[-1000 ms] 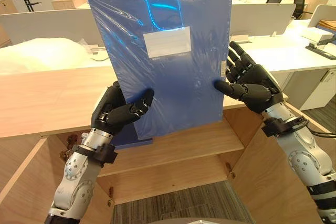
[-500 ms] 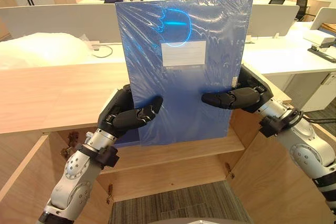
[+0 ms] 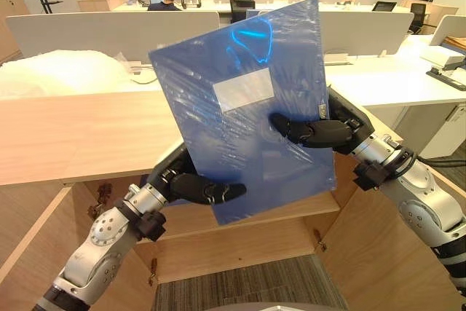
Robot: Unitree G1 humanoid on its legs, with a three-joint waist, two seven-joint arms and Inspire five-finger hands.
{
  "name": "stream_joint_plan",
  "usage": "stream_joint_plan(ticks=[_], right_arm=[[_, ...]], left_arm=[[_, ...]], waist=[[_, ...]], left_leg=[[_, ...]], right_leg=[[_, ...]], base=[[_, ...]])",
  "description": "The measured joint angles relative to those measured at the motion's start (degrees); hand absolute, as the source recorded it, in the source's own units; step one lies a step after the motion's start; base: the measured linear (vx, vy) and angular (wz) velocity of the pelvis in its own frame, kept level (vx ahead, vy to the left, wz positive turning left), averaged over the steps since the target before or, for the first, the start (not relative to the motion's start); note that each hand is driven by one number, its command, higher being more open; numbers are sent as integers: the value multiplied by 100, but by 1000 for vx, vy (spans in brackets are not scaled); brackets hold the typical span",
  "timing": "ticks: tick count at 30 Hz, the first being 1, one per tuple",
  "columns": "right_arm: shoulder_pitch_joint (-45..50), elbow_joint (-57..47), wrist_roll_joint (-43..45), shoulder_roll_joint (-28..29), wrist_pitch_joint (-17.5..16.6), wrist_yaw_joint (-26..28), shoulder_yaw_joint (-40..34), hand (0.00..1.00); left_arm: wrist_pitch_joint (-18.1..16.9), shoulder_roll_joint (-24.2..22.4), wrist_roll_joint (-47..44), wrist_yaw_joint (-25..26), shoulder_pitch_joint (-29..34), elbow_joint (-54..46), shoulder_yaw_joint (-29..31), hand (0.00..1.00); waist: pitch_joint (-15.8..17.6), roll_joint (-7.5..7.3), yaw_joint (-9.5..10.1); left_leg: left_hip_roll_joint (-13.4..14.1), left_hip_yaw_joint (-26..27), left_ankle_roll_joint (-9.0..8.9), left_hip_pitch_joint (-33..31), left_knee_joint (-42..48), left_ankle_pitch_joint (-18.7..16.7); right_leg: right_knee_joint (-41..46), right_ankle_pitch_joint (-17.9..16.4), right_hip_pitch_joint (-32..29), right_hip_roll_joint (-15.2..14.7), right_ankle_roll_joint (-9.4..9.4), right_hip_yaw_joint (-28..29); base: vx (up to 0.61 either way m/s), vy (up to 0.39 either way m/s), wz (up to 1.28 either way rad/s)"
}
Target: Walk over to the cabinet, pick up the folder, carry it to the office cabinet, place the folder inside the office cabinet, then close the office cabinet door
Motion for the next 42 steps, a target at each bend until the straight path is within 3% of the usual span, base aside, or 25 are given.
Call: stream_joint_plan(ticks=[5, 10, 16, 22, 26, 29, 35, 39, 41, 42], right_arm=[[1, -952, -1632, 479, -11, -192, -280, 0], [-14, -1688, -3720, 1156, -477, -212, -28, 0], [-24, -1689, -4083, 1420, -777, -215, 940, 0], [-21, -1383, -4560, 1309, -1079, -220, 2088, 0], [60, -199, -5456, 906, -1014, -176, 3136, 0], [64, 441, -5903, 746, -835, -63, 3418, 0], [-22, 1393, -6073, 752, -731, -42, 3539, 0], [-23, 3240, -6165, 1814, -477, -165, 3281, 0], [-23, 4203, -6282, 2526, -232, -352, 2562, 0], [-24, 4852, -6199, 3097, -18, -547, 1781, 0]], left_arm=[[16, -666, -94, -128, 153, 408, -19, 100], [17, -1176, 177, -579, 153, 1420, -341, 100], [321, -1304, 1115, -961, 165, 2859, -1189, 100], [356, -1889, 2179, -960, 198, 4576, -1371, 100], [360, -2506, 3435, -42, 142, 6441, -497, 100], [372, -2669, 3777, 414, 117, 6916, 77, 100], [359, -2902, 4088, 1324, 43, 7509, 929, 100], [383, -3185, 4437, 1887, 94, 7879, 1765, 100], [468, -3361, 4541, 2135, 145, 7935, 2226, 100], [525, -3492, 4521, 2292, 178, 7942, 2573, 100]], waist=[[-111, 15, -10], [-276, -24, -12], [-297, -26, -31], [-280, -16, -35], [-147, -188, 0], [-29, -248, 48], [341, -93, 120], [487, 16, 128], [554, 91, 147], [594, 131, 158]], left_leg=[[12, 5, -12, -34, -2, 4], [6, 2, -13, -34, -2, 5], [-5, 21, -11, -5, -30, 26], [-5, -1, -10, -70, -87, 56], [-38, -70, 4, -191, -47, 69], [-60, -109, 9, -227, -12, 67], [-83, -136, 68, -240, 125, 0], [-69, -218, 66, -295, 176, -5], [-65, -263, 63, -364, 196, -4], [-59, -309, 58, -451, 219, 0]], right_leg=[[0, 0, -43, 17, 0, 2], [4, -2, -45, 7, 2, 0], [48, -10, -69, 0, 2, 11], [66, -26, -177, 20, -18, 10], [56, -24, -262, 14, -18, -20], [36, -20, -259, -11, -13, -44], [59, -11, -254, -42, 1, -8], [5, 26, -255, -42, 10, -56], [-117, 100, -251, -43, 8, -91], [-249, 179, -249, -43, 8, -138]], base=[[0, 0, 0], [0, 0, 0], [0, 0, 0], [-1, -1, 1], [6, 5, 5], [16, 14, 5], [1, 9, -3], [-11, -3, 4], [0, 8, 5], [5, 10, 15]])
